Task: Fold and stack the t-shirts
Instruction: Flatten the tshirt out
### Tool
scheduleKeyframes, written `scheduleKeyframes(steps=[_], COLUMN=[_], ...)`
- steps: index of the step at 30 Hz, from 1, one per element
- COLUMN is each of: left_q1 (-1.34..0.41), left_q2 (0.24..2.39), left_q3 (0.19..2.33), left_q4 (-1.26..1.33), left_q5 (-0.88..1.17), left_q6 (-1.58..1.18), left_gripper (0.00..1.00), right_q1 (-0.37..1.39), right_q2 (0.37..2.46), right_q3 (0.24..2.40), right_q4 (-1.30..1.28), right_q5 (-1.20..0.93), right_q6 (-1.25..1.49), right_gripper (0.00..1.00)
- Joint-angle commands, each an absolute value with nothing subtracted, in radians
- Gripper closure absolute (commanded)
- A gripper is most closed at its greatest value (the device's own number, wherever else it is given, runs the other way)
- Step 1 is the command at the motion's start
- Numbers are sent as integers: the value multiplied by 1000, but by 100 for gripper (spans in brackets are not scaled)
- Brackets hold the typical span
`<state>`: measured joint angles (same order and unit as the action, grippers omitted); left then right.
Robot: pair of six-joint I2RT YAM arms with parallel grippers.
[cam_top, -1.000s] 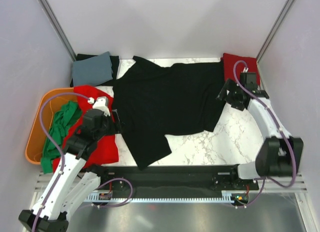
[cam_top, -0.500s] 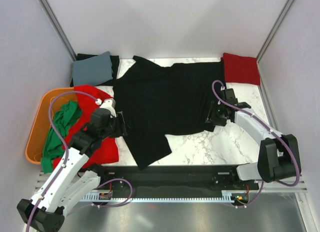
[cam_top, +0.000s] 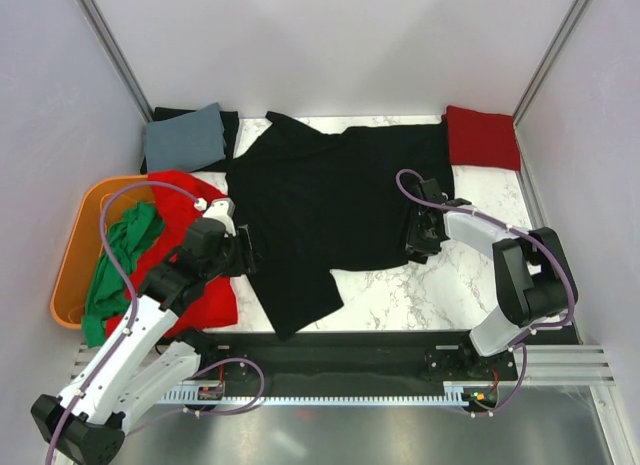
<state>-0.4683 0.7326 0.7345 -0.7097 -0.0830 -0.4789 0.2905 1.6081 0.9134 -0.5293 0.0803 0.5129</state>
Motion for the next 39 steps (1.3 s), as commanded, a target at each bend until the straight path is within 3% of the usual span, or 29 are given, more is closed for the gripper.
scheduleKeyframes(steps=[1, 5, 9, 10, 16, 24, 31, 35, 39], left_q1=[-476, -477, -477, -477, -477, -477, -502, -584, -684], left_q2=[712, 718, 729, 730, 738, 750, 828, 868, 919], left_q3=[741, 741, 742, 742, 739, 742, 739, 709, 709], left_q4=[-706, -706, -704, -704, -704, -716, -796, -842, -922], left_q5=[-117, -117, -118, -118, -118, -112, -91, -118, -193], left_q6=[-506, -505, -502, -503, -500, -524, -678, -817, -931], left_gripper=[36, 36, 36, 36, 36, 37, 39, 39, 39], right_q1=[299, 301, 299, 299, 298, 134, 40, -30, -110], right_q2=[1632, 1652, 1638, 1628, 1453, 1252, 1244, 1236, 1197], right_q3=[954, 948, 954, 960, 994, 792, 746, 709, 677], right_q4=[-509, -512, -534, -547, -684, -724, -703, -677, -650], right_q5=[161, 190, 204, 203, 245, 148, 72, 41, 8], right_q6=[492, 483, 476, 476, 492, 569, 647, 647, 637], right_gripper=[60, 71, 98, 100, 100, 100, 99, 96, 100])
